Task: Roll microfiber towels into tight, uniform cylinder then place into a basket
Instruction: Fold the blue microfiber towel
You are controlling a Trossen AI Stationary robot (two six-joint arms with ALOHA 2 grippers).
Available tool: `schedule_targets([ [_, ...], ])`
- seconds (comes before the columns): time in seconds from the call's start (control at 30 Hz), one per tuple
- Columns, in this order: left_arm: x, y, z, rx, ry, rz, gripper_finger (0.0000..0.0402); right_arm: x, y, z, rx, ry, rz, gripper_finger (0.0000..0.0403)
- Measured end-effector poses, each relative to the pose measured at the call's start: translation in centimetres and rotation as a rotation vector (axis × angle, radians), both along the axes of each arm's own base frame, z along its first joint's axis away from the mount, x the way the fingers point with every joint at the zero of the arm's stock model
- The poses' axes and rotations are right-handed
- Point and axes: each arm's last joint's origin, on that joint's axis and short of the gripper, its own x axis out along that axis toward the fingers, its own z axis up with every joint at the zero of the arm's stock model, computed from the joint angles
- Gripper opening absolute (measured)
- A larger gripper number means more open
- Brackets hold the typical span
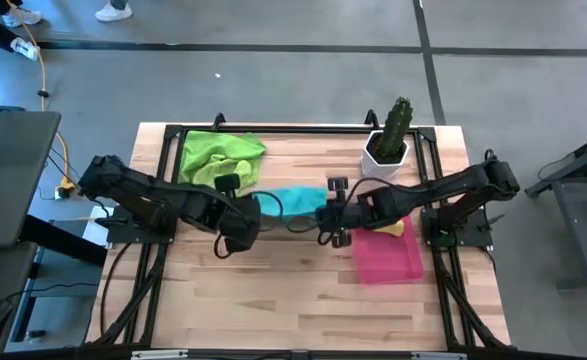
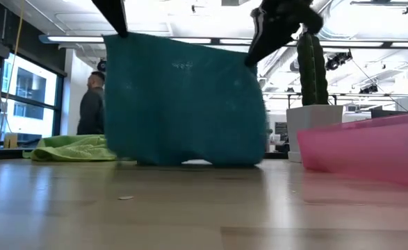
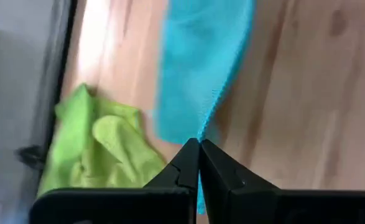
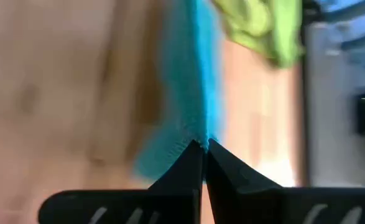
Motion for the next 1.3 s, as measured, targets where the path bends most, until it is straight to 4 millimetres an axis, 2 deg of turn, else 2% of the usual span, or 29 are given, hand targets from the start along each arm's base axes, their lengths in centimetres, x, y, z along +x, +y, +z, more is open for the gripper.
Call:
schedule_targets([
  [0.17, 0.4, 0.7, -0.2, 0.185, 0.029, -0.011, 0.0000, 0.3, -1.2, 0.5, -0.267, -0.009, -0.057, 0.0000],
  [0.43, -0.3, 4.0, 0.7, 0.510, 0.079, 0.096, 0.0000, 1.5, -6.0, 1.6, -0.425, -0.047, -0.165, 0.0000],
  [0.53, -0.6, 5.0, 0.9, 0.570, 0.108, 0.133, 0.0000, 1.9, -7.3, 2.4, -0.536, -0.066, -0.224, 0.0000],
  [0.63, -0.7, 5.6, 0.9, 0.562, 0.093, 0.174, 0.0000, 2.2, -7.7, 3.1, -0.611, -0.094, -0.264, 0.0000],
  [0.77, -0.8, 5.1, 0.9, 0.500, 0.069, 0.183, 0.0000, 2.2, -6.5, 3.0, -0.583, -0.112, -0.233, 0.0000],
  [0.9, -0.6, 3.5, 0.1, 0.236, 0.057, 0.160, 0.0000, 1.5, -4.4, 1.6, -0.373, -0.100, -0.153, 0.0000],
  [1.13, 0.2, -1.3, -4.8, 0.008, 0.040, 0.002, 0.0000, 0.2, 0.1, -0.3, 0.148, -0.065, -0.149, 0.0000],
  [1.3, 0.8, -5.3, -7.8, -0.141, -0.089, -0.107, 0.0000, 0.4, 3.9, -2.4, 0.300, 0.006, -0.097, 0.0000],
])
